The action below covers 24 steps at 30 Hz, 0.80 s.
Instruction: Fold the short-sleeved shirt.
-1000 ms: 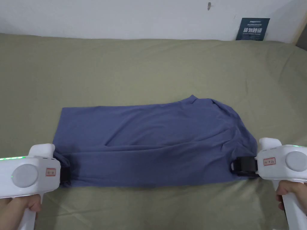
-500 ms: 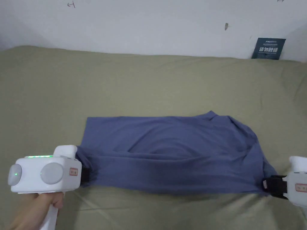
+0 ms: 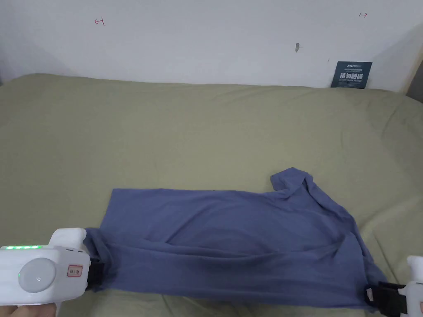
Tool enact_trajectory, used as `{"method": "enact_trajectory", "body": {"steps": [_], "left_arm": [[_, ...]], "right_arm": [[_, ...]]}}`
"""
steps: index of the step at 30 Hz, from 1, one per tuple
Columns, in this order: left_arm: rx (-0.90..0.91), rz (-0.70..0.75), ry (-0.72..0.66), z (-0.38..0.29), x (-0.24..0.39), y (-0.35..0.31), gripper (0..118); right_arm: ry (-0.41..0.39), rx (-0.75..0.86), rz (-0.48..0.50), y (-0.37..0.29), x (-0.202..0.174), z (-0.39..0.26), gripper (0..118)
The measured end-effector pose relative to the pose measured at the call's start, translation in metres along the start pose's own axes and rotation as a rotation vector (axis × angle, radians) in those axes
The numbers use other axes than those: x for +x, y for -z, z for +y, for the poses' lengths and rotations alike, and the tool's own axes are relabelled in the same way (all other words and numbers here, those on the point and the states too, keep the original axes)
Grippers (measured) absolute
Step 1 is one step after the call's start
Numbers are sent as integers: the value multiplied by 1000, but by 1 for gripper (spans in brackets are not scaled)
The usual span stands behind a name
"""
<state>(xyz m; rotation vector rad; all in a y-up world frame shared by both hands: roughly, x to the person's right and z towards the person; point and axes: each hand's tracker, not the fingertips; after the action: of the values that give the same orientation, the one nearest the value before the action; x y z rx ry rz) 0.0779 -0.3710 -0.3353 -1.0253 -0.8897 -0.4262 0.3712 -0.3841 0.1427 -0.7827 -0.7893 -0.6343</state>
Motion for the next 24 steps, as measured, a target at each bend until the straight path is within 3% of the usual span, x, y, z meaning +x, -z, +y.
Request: {"method": "enact_trajectory", "body": {"steps": [6,7,8,9,10,11,12,13,14,19,20,21,22,23,24], "left_arm": [[-18,3,-39,-11,-5,3,14],[-17,-2,-46,-10,-4,3,15],[-11,-5,-52,-10,-4,3,21],[-4,-5,-53,-9,-5,3,50],[9,5,-51,-8,-5,0,60],[21,36,-39,-6,-3,-3,70],[39,59,7,-4,-3,-8,70],[55,59,28,-1,-4,-13,96],[71,54,29,3,-4,-19,109],[153,43,22,46,-5,-31,111],[164,48,22,55,-4,-29,109],[166,44,26,66,-2,-24,95],[170,38,23,77,0,-18,71],[170,41,19,86,1,-11,29],[170,57,15,97,2,0,0]], "right_arm": [[17,-23,-5,13,8,-10,18],[19,-17,-6,12,8,-10,36],[26,-23,-15,12,8,-7,67],[39,-35,-55,9,8,-6,100],[40,-40,-64,7,8,-4,108],[35,-31,-52,4,10,-3,111],[29,-4,-54,-1,10,-1,111],[14,18,-65,-8,9,2,114],[1,21,-68,-11,8,7,113],[-46,93,-80,-10,0,43,109],[-51,110,-88,-8,-3,50,97],[-58,138,-98,-6,-7,59,62],[-56,153,-112,0,-10,67,27],[-56,161,-124,6,-12,74,5],[-54,188,-140,11,-14,81,6]]}}
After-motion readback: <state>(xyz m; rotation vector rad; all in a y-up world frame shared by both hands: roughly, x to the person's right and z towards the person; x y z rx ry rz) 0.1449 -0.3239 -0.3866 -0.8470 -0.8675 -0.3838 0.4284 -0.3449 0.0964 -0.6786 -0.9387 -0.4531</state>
